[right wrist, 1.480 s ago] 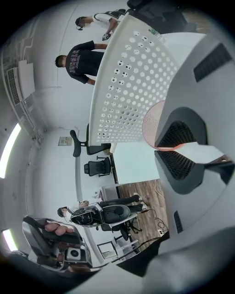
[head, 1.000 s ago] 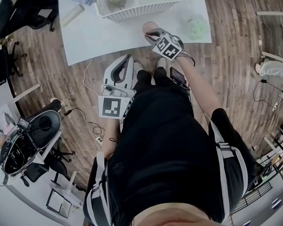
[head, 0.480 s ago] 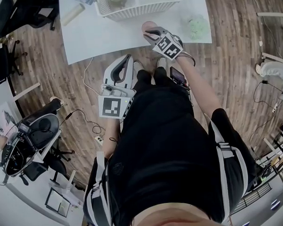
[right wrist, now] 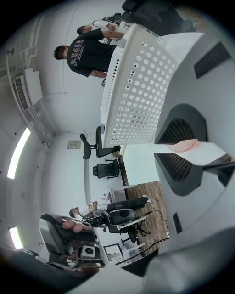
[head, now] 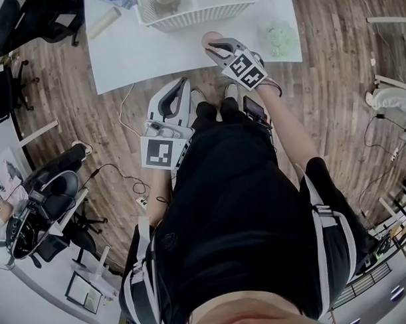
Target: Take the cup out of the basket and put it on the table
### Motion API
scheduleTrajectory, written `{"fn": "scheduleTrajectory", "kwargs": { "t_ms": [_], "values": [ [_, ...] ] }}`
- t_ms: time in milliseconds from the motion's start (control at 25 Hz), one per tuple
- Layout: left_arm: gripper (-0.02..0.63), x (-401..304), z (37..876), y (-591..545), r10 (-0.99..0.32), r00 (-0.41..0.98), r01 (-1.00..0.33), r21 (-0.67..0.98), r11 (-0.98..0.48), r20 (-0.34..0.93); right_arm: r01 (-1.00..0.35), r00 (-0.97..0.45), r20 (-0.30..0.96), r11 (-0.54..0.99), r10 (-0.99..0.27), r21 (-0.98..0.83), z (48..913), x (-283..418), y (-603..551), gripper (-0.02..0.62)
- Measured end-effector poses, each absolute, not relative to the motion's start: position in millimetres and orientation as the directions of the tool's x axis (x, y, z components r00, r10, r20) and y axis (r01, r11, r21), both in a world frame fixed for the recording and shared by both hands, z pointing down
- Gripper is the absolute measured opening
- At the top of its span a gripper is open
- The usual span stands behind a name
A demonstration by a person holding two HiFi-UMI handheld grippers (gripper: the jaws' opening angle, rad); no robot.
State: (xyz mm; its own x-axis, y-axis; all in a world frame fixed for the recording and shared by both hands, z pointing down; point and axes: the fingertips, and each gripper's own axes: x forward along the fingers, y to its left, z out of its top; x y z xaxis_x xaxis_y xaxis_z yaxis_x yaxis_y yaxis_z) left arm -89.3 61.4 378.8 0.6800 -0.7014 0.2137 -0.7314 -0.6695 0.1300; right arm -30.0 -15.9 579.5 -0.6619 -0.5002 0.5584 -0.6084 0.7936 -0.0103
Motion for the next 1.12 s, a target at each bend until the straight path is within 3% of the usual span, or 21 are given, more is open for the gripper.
{"fn": "scheduleTrajectory", "kwargs": {
  "t_ms": [1120],
  "values": [
    [0.018, -71.1, 362.7, 55.6, -0.692, 0.709, -0.705, 0.099, -0.702, 0.136, -0.669, -0.735, 0.205, 0.74, -0.646, -0.066, 410.8, 3.8, 28.0, 0.02]
  ]
}}
